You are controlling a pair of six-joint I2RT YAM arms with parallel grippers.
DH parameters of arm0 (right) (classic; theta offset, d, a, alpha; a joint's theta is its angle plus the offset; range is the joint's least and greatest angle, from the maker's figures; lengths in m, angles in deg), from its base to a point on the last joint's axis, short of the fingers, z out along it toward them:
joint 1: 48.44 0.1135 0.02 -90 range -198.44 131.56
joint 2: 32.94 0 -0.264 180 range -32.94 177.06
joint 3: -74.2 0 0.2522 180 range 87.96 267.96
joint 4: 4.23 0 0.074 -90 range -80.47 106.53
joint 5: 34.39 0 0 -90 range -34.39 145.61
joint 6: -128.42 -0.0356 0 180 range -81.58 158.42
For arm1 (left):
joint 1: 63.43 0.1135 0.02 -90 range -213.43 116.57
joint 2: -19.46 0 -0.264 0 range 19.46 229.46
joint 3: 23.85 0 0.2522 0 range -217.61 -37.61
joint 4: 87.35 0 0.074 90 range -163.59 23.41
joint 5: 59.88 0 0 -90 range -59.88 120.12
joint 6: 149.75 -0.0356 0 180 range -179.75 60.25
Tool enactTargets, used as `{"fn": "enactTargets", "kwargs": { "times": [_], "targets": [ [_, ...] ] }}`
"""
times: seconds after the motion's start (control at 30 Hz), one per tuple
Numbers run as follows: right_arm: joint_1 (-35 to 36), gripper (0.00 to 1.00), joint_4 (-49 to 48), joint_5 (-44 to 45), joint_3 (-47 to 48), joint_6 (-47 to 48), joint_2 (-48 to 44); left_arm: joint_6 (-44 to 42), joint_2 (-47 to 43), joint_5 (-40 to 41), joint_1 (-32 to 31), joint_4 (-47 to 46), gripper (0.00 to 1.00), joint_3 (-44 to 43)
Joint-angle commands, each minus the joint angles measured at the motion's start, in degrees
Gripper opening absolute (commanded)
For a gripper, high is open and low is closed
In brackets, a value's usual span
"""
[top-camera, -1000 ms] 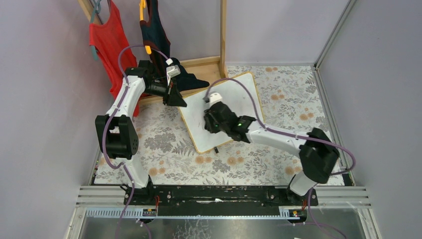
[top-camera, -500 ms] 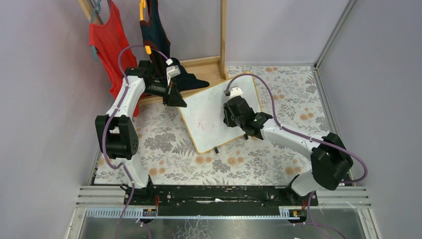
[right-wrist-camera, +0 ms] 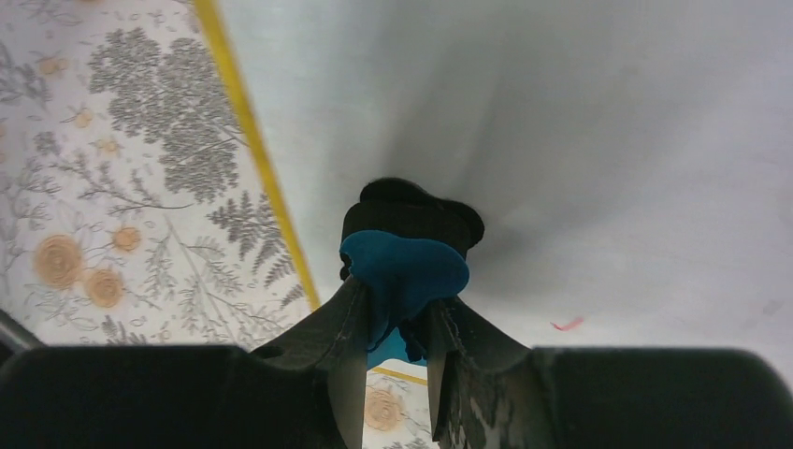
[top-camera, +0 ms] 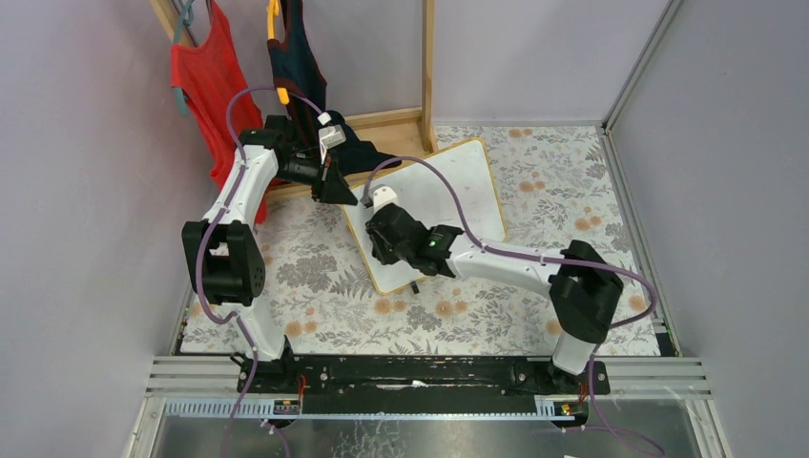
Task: Erase the whiteboard
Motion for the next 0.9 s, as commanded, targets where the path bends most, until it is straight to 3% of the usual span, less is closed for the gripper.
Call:
{"fn": "enactTargets", "kwargs": {
  "times": [0.0,0.33,0.87],
  "targets": [
    [1.24,0.0,-5.73,-3.35,5.22,-1.14,3.95,-3.15,-0.47,3.18,-2.41,-0.75,0.0,1.71],
    [0.31,0.0,-1.18,4.65,5.14,1.63,3.81,-3.3,-0.95,3.5,-2.47,-0.74,0.0,2.11],
    [-11.04,0.0,-1.4,5.7,-11.39,2.25,-12.18,-3.25,-0.74,3.76,-2.41,-0.77,0.0,2.07]
  ]
}}
